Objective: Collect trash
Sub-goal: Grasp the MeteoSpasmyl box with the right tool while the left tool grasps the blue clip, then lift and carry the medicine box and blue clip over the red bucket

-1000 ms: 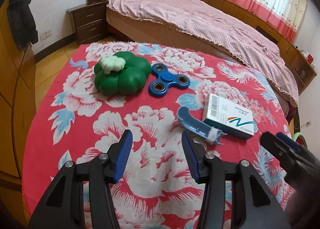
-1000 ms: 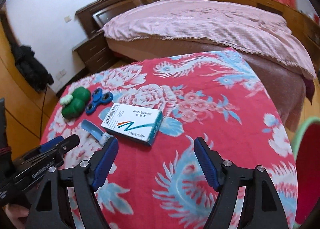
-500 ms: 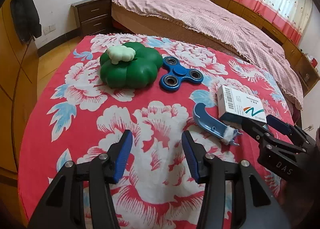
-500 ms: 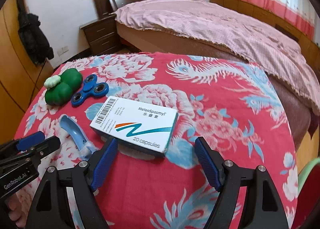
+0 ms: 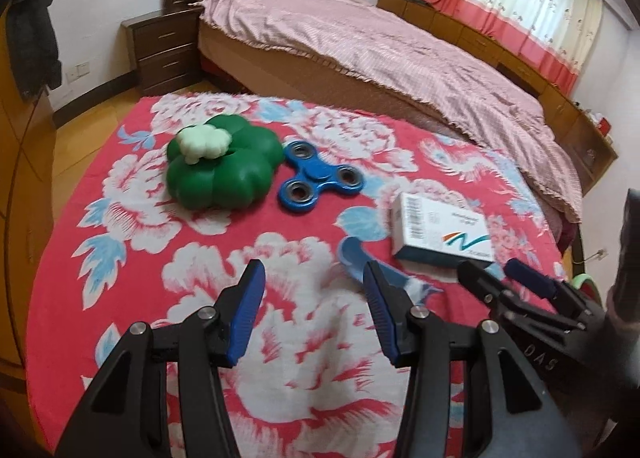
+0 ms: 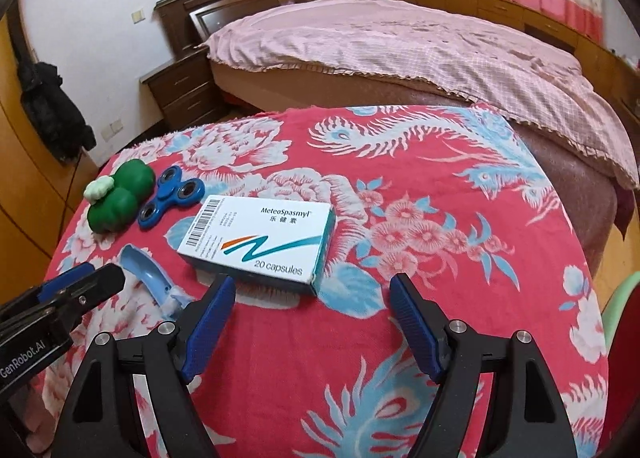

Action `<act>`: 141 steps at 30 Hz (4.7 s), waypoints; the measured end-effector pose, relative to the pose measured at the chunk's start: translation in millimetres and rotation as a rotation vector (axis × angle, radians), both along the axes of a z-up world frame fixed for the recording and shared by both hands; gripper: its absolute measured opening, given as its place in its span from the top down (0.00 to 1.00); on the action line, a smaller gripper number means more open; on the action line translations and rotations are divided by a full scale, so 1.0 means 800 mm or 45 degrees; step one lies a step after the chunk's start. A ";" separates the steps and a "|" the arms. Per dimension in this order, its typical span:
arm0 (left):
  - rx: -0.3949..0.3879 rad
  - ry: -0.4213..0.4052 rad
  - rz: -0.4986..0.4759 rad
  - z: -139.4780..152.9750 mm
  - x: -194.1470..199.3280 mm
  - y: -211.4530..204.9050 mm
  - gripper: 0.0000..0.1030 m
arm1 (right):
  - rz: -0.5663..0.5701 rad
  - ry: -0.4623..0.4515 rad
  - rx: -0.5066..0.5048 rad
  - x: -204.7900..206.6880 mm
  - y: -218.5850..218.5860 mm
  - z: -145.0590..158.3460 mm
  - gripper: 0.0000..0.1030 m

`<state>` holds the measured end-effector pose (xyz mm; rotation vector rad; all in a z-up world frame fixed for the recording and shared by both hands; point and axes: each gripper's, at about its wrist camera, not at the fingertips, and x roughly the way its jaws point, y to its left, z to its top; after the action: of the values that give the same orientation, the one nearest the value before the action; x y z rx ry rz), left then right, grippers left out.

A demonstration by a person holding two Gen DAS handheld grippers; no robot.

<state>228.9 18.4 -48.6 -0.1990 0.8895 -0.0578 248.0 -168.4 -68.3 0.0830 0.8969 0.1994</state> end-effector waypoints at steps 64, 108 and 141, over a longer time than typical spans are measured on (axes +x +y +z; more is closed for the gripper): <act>-0.081 -0.028 0.195 -0.009 -0.015 0.073 0.96 | -0.168 0.040 -0.167 0.016 0.068 -0.007 0.12; -0.028 -0.092 0.026 0.039 -0.070 -0.027 0.96 | -0.291 -0.123 0.043 -0.168 -0.074 0.066 0.12; 0.068 -0.105 -0.490 0.068 -0.113 -0.266 0.96 | -0.695 -0.188 0.132 -0.270 -0.262 0.068 0.12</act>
<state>138.6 -194.5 5.8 0.0266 0.8361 -0.3966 32.2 -378.3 -14.3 0.3987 0.6877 -0.2549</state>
